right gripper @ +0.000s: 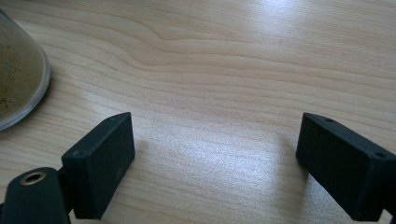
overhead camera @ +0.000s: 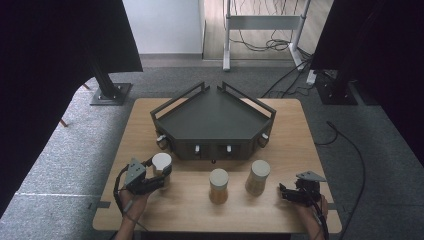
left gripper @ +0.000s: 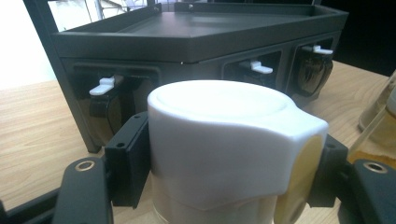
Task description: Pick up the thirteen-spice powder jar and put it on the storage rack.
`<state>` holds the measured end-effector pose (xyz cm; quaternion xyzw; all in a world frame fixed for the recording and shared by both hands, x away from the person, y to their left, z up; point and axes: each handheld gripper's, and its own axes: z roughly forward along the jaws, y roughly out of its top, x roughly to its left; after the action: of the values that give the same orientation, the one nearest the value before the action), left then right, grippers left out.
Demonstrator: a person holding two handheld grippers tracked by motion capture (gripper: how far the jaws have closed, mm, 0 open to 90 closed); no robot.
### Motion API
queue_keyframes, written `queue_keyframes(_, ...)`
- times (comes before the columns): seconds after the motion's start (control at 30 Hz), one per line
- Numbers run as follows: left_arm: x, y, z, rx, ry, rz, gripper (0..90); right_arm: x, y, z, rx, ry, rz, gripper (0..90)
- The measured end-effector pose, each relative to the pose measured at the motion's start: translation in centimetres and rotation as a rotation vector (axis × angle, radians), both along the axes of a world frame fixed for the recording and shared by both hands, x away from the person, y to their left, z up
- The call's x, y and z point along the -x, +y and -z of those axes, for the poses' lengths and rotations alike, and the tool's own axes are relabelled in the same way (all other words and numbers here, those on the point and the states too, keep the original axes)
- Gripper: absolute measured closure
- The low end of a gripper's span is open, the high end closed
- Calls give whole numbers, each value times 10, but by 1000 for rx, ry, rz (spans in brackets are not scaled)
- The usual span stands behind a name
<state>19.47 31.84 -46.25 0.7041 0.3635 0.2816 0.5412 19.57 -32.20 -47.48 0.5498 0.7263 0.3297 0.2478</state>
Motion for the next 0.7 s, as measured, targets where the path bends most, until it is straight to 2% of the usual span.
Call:
queue_keyframes(0.23, 0, -2, -4, 1, -10, 0, 312, 0, 0, 0, 0, 0, 0, 109)
queue_keyframes(0.7, -3, -8, -22, 1, -33, 13, 313, 0, 0, 0, -1, 0, 0, 109)
